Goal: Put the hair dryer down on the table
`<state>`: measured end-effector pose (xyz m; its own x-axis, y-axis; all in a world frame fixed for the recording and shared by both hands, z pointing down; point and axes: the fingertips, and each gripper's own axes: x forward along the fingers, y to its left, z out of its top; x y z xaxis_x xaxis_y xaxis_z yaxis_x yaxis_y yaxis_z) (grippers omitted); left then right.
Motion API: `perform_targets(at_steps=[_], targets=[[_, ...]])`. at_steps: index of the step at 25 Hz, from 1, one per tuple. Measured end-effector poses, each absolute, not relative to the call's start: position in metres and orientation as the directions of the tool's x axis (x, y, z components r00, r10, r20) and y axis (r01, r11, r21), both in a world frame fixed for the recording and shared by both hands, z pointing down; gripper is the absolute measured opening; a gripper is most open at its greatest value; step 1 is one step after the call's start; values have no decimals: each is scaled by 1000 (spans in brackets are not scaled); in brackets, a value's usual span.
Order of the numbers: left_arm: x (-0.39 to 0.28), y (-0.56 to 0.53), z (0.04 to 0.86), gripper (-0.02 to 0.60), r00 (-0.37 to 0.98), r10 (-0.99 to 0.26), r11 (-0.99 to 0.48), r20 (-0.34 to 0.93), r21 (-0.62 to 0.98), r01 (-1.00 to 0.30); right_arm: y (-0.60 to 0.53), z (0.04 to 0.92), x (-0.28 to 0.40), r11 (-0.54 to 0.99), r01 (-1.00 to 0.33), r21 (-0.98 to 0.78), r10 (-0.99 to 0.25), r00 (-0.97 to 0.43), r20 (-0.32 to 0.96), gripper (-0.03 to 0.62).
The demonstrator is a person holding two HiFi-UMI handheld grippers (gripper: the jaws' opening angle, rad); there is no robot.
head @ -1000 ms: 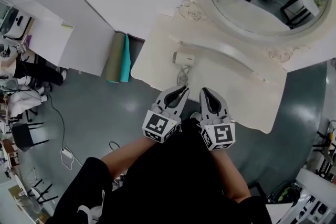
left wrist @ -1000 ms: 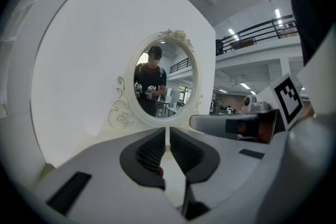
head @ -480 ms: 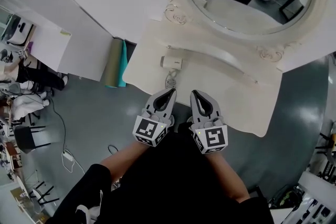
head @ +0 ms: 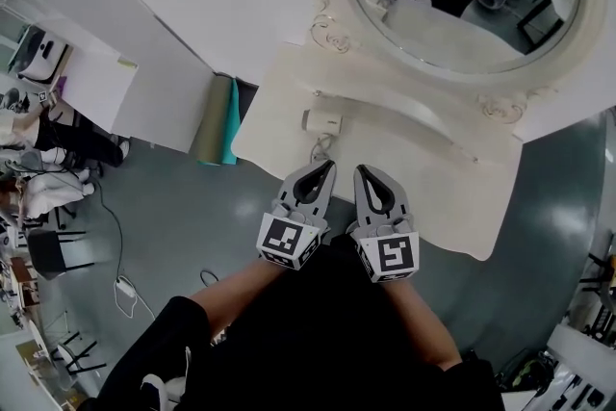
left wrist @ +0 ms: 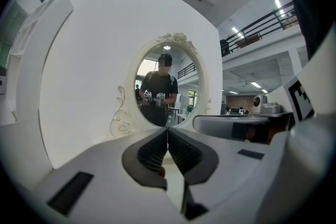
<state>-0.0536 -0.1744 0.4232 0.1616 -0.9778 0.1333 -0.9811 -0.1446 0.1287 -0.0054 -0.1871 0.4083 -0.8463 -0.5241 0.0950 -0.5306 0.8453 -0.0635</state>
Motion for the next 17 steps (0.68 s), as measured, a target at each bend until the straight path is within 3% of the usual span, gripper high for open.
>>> perform_targets(at_steps=[17], targets=[[-65,-179,425,17,103,-989,-87,109,143,-986,-195,400,-20,858,-514,-17,-511,-856,74,18]])
